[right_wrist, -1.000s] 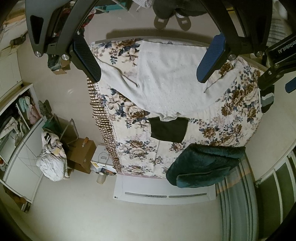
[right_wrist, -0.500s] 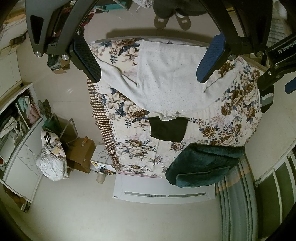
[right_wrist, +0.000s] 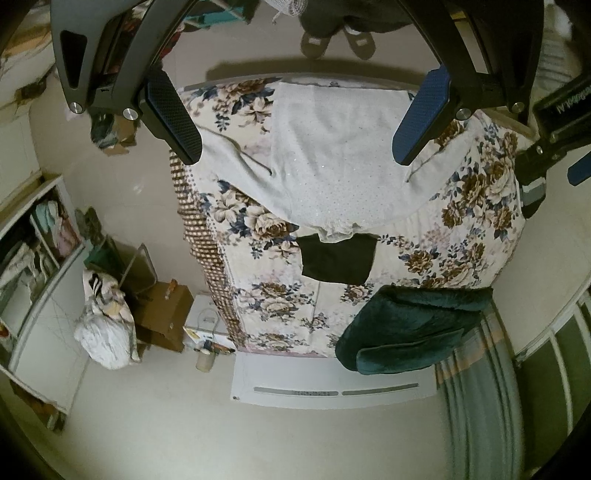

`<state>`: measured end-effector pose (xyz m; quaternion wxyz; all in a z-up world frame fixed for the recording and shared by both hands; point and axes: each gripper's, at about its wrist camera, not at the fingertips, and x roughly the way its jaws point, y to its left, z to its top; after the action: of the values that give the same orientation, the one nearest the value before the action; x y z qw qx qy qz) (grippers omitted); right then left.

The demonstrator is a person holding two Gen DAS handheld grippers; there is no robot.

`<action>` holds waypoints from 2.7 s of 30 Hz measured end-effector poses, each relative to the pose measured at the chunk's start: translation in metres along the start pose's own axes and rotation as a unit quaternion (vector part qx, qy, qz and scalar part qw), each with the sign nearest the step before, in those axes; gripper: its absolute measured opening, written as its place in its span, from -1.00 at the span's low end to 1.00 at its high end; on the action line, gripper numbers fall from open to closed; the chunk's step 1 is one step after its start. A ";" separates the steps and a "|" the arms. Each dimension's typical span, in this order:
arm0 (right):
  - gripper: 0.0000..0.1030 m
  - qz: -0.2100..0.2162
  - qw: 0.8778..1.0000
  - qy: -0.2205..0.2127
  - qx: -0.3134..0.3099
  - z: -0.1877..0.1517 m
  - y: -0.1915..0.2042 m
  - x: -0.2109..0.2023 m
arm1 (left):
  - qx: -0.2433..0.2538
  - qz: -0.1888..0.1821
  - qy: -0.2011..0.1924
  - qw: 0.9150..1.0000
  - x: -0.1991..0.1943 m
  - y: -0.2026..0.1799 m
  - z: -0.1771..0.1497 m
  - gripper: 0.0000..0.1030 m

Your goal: Fold small clothes

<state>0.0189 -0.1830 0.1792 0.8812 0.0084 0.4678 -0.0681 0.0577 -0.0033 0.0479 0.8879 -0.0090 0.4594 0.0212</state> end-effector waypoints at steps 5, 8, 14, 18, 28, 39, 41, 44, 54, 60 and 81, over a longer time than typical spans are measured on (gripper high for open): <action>1.00 -0.021 0.996 0.033 0.084 -0.020 -0.039 0.086 | 0.014 0.021 -0.042 0.999 0.047 -0.006 0.015 1.00; 1.00 -0.051 0.987 0.063 0.140 -0.041 -0.082 0.149 | 0.030 0.027 -0.049 0.998 0.096 -0.015 0.004 1.00; 1.00 -0.099 0.960 0.134 0.226 -0.088 -0.191 0.275 | 0.044 0.044 -0.001 0.998 0.210 -0.050 -0.004 1.00; 0.64 -0.099 0.935 0.182 0.289 -0.128 -0.265 0.373 | 0.051 0.079 0.034 0.995 0.287 -0.080 -0.016 1.00; 0.46 -0.099 0.821 0.225 0.515 -0.252 -0.441 0.573 | 0.080 0.128 0.123 0.981 0.473 -0.150 -0.052 1.00; 0.47 -0.165 0.797 0.216 0.540 -0.323 -0.550 0.674 | 0.085 0.120 0.173 0.974 0.588 -0.187 -0.093 1.00; 0.35 -0.137 0.809 0.210 0.532 -0.326 -0.554 0.692 | 0.101 0.121 0.169 0.973 0.597 -0.193 -0.099 1.00; -0.71 -0.124 0.828 0.207 0.506 -0.320 -0.551 0.704 | 0.113 0.122 0.169 0.972 0.607 -0.197 -0.104 1.00; -0.22 -0.139 0.810 0.189 0.537 -0.324 -0.592 0.698 | 0.111 0.111 0.175 0.972 0.612 -0.195 -0.110 1.00; 0.09 -0.036 0.733 0.128 0.667 -0.381 -0.579 0.672 | 0.102 0.111 0.180 0.972 0.611 -0.187 -0.115 1.00; -0.78 -0.007 0.868 0.037 0.495 -0.179 -0.415 0.662 | -0.011 0.143 0.185 0.972 0.621 -0.087 -0.105 1.00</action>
<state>0.1850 -0.6544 -0.4479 0.7430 0.4426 0.4051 -0.2967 0.3345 -0.0760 -0.5203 0.7753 0.0430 0.6117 0.1515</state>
